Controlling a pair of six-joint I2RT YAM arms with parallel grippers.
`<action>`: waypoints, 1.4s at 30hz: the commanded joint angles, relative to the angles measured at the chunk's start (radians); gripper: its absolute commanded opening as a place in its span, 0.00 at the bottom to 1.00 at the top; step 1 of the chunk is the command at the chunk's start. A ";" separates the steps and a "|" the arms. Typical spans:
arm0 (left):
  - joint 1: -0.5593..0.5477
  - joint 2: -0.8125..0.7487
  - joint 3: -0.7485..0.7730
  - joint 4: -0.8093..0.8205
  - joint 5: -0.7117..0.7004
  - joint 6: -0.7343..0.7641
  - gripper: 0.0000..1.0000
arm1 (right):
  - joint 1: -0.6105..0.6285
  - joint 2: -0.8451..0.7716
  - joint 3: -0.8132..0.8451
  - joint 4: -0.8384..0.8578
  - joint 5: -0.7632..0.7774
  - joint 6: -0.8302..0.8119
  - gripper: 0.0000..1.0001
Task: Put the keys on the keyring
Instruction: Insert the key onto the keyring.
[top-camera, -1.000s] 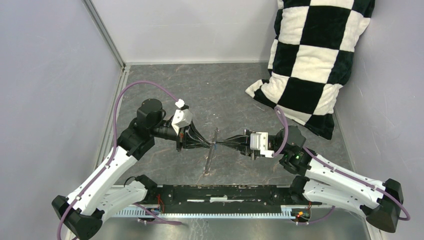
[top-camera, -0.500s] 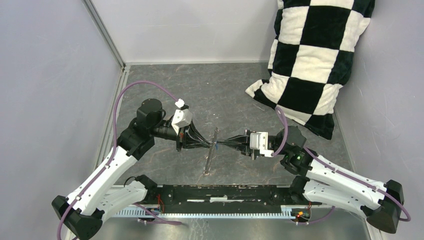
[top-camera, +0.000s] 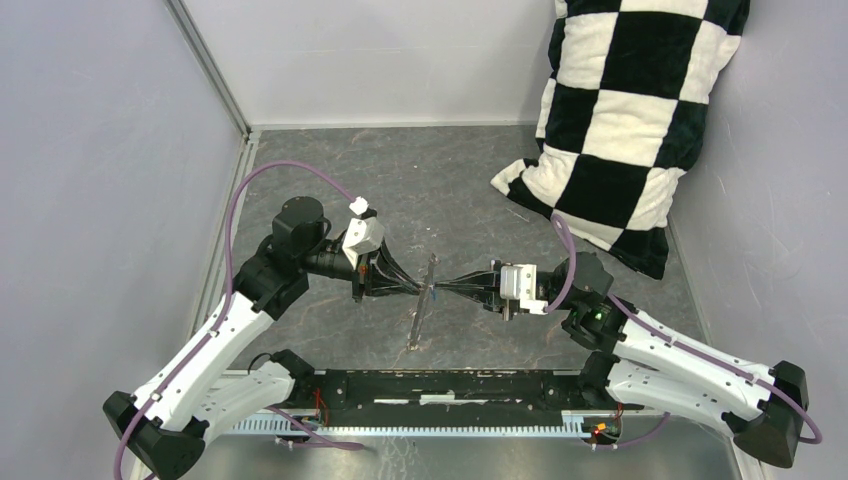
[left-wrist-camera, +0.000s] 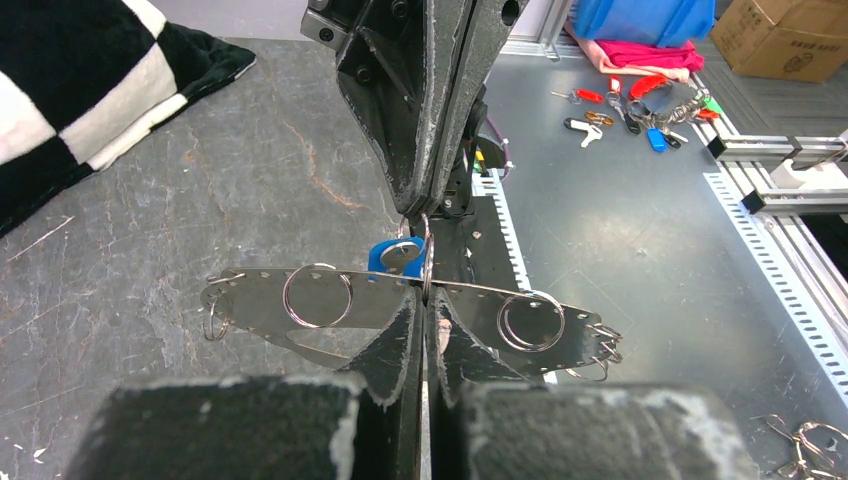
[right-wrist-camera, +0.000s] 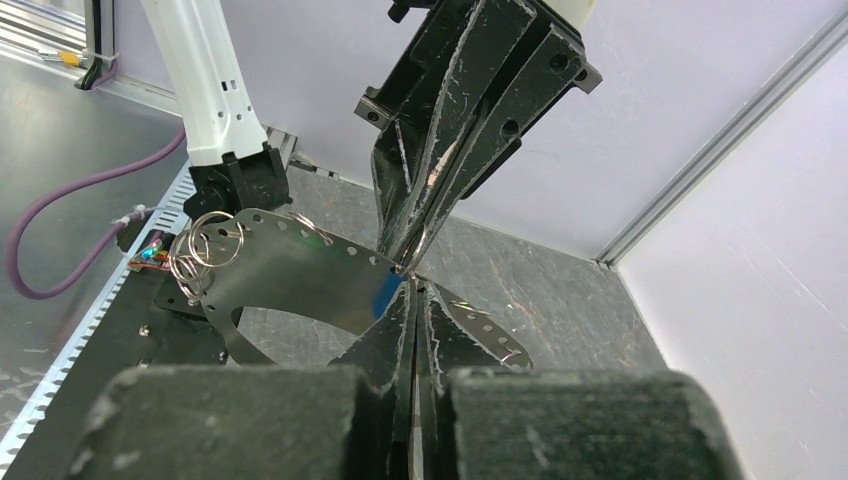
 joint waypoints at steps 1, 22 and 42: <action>-0.003 0.003 0.042 0.008 -0.006 0.044 0.02 | 0.007 -0.011 0.015 0.035 0.007 0.006 0.00; -0.003 0.003 0.033 0.001 -0.018 0.054 0.02 | 0.007 0.020 0.023 0.098 -0.024 0.032 0.00; -0.003 -0.025 0.019 -0.034 -0.124 0.125 0.02 | 0.007 -0.058 0.010 -0.115 0.122 0.049 0.00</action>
